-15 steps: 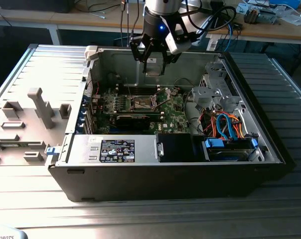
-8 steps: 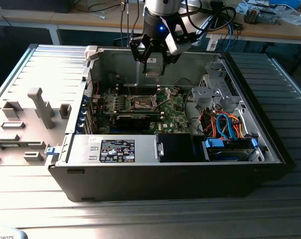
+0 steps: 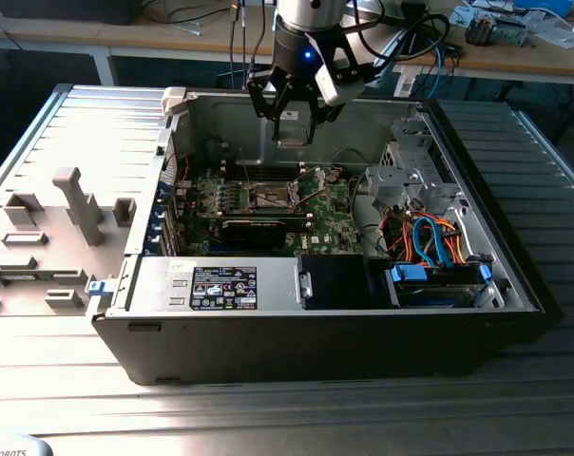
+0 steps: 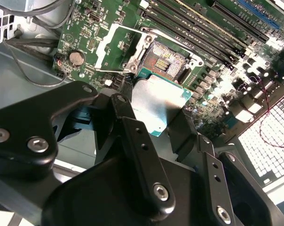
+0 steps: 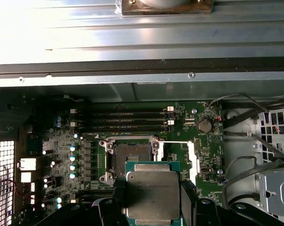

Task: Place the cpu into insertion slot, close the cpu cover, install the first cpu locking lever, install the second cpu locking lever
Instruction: 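Place the cpu into insertion slot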

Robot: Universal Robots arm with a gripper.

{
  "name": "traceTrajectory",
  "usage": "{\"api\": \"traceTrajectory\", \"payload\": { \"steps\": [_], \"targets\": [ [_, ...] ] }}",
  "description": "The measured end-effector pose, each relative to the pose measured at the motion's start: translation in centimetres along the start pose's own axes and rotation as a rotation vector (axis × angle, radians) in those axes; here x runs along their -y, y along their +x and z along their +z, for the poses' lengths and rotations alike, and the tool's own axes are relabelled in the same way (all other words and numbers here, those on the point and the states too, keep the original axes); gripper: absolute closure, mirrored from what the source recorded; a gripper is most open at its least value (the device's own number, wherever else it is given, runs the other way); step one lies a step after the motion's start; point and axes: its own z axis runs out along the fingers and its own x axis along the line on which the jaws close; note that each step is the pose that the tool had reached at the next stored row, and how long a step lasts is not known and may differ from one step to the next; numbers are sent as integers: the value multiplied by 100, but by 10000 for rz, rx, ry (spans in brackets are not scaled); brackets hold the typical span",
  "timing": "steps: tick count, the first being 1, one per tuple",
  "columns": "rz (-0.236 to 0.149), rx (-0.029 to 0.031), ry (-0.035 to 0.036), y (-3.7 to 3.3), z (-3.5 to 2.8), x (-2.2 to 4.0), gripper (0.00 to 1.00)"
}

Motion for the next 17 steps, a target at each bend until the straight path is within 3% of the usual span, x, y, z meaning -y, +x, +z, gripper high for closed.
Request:
{"api": "traceTrajectory", "payload": {
  "steps": [17],
  "targets": [
    [0,0,0,-1,35,3,46]
  ]
}}
